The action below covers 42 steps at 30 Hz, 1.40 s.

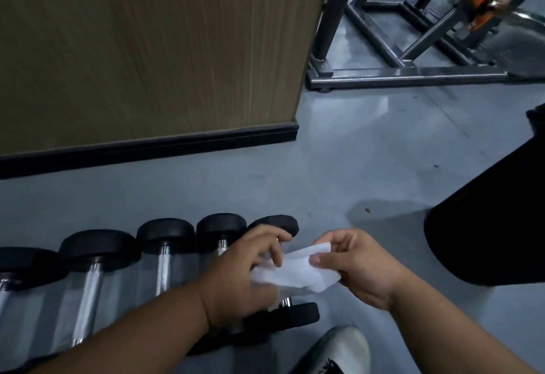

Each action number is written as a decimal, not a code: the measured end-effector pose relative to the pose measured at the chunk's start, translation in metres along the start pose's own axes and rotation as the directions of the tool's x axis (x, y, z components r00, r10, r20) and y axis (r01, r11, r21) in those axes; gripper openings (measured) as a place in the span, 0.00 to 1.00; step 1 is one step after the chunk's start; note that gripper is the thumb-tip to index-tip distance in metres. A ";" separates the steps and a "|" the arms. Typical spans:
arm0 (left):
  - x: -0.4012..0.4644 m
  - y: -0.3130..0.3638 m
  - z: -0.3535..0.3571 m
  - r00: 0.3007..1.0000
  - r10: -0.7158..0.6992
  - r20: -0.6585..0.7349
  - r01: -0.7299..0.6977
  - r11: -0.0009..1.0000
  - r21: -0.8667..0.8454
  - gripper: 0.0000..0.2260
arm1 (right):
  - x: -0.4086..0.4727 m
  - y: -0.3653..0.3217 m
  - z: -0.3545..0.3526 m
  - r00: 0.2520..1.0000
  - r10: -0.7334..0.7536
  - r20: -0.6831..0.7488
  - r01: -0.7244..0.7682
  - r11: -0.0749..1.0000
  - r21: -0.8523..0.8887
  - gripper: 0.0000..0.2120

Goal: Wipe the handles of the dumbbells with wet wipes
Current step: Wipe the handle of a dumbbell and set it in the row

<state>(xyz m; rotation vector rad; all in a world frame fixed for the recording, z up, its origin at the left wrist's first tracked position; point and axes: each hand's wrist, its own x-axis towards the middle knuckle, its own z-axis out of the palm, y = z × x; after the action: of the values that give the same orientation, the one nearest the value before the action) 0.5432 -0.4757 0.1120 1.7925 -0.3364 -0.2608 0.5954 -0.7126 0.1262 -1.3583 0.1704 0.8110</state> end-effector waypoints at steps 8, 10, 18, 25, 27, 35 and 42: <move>0.009 -0.031 0.012 0.856 -0.511 0.084 0.515 0.856 -0.041 0.06 | 0.024 0.007 0.000 0.999 -0.032 -0.023 0.030 0.996 -0.080 0.03; 0.007 -0.039 0.013 0.834 -0.551 0.032 0.541 0.806 -0.240 0.07 | 0.029 0.010 -0.003 0.996 -0.025 -0.084 0.017 0.995 -0.096 0.03; 0.007 -0.061 0.024 0.720 -0.679 -0.142 0.536 0.674 -0.508 0.08 | 0.040 0.035 -0.003 0.962 0.045 -0.270 -0.075 0.992 -0.104 0.01; 0.013 -0.072 0.038 0.641 -0.648 -0.412 0.530 0.762 -0.372 0.07 | 0.042 0.052 -0.003 0.946 0.149 -0.288 -0.154 0.988 0.006 0.02; 0.017 -0.070 0.043 0.639 -0.541 -0.546 0.510 0.830 -0.226 0.09 | 0.044 0.058 0.003 0.934 0.187 -0.304 -0.176 0.982 0.064 0.01; 0.014 -0.065 0.087 0.885 -0.187 -0.427 0.281 0.945 0.169 0.12 | 0.044 0.070 0.034 0.969 0.079 -0.235 -0.038 0.984 0.175 0.09; -0.013 -0.082 0.076 0.890 -0.234 -0.392 0.333 0.921 0.205 0.20 | 0.050 0.080 0.010 0.897 0.003 -0.441 -0.111 0.969 -0.219 0.12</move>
<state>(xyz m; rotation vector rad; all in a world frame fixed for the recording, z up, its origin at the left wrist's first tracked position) 0.5118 -0.5212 0.0144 2.1129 0.1690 -0.0884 0.5798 -0.6830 0.0376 -1.7634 0.4815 0.5734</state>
